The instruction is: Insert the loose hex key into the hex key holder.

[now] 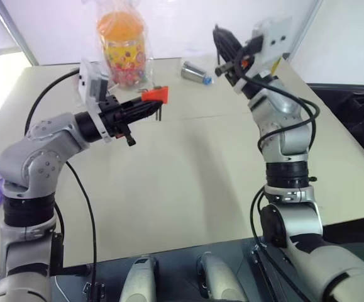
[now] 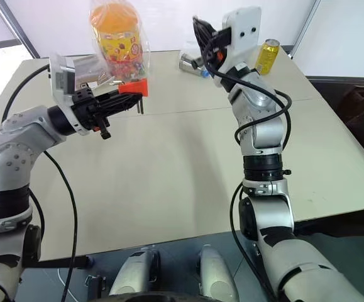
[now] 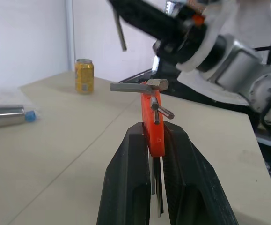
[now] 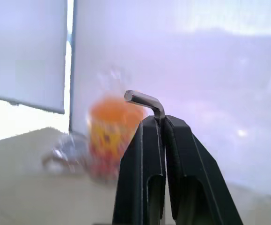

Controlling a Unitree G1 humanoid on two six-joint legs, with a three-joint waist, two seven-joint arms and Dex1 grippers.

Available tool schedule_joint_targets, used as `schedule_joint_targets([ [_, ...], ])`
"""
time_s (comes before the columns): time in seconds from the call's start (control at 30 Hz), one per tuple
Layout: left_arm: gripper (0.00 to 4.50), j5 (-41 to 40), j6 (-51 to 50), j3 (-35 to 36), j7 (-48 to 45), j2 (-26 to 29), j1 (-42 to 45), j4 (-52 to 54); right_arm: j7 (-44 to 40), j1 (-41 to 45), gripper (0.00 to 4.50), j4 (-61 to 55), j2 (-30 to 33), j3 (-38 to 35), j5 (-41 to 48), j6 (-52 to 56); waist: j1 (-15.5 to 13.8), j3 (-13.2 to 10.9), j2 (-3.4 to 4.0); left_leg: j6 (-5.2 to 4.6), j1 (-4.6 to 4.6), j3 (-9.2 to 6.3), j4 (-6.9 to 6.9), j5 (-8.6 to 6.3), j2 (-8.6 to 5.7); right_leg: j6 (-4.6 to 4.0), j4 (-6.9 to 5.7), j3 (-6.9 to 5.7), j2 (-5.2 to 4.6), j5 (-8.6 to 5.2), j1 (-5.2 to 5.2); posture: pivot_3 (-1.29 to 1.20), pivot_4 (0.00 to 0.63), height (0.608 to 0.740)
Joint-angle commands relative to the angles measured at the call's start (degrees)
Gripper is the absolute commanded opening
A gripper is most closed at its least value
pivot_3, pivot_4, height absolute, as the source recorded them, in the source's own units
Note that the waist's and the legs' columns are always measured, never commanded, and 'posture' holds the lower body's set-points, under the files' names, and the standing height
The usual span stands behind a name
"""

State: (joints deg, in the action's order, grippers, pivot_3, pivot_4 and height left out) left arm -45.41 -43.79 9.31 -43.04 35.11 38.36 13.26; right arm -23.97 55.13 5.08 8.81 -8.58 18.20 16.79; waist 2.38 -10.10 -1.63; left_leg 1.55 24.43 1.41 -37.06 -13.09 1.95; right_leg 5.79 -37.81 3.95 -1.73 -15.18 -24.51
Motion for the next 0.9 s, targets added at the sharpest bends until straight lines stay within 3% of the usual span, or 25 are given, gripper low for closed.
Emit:
schedule_joint_targets([
  [0.03,0.00,1.36,2.40,-1.01,-0.30,-0.97,2.67,-0.35,0.52,1.96,0.03,-7.00,-2.16,-2.12,9.16,5.31,-0.05,0.00,0.00,0.00,0.00,0.00,0.00,0.00,0.00,0.00,-0.01,0.00,0.00,0.00,0.00,0.00,0.150,0.740],
  [0.17,0.00,3.03,4.12,-2.06,-0.34,-2.70,4.97,-2.16,2.36,3.56,0.03,-10.43,-4.99,-3.77,18.41,11.04,0.09,-0.01,0.01,0.00,0.00,0.00,0.01,0.00,0.00,0.00,-0.03,-0.01,0.00,0.00,0.00,0.00,0.150,0.740],
  [0.33,0.00,3.99,5.16,-2.34,-0.14,-4.54,7.35,-3.75,3.55,3.71,0.03,-12.47,-5.70,-2.37,21.17,12.40,0.14,-0.01,0.01,-0.01,-0.01,0.00,0.02,0.00,0.01,0.00,-0.02,-0.01,0.01,0.00,-0.01,0.00,0.150,0.740],
  [0.9,0.00,4.29,5.31,-1.85,0.39,-5.76,9.08,-3.84,4.12,0.93,0.03,-13.36,-6.09,1.76,20.95,11.16,0.15,-0.01,0.01,-0.02,0.00,0.00,0.02,-0.01,0.01,0.00,0.00,-0.01,0.01,0.00,-0.02,0.00,0.150,0.740],
])
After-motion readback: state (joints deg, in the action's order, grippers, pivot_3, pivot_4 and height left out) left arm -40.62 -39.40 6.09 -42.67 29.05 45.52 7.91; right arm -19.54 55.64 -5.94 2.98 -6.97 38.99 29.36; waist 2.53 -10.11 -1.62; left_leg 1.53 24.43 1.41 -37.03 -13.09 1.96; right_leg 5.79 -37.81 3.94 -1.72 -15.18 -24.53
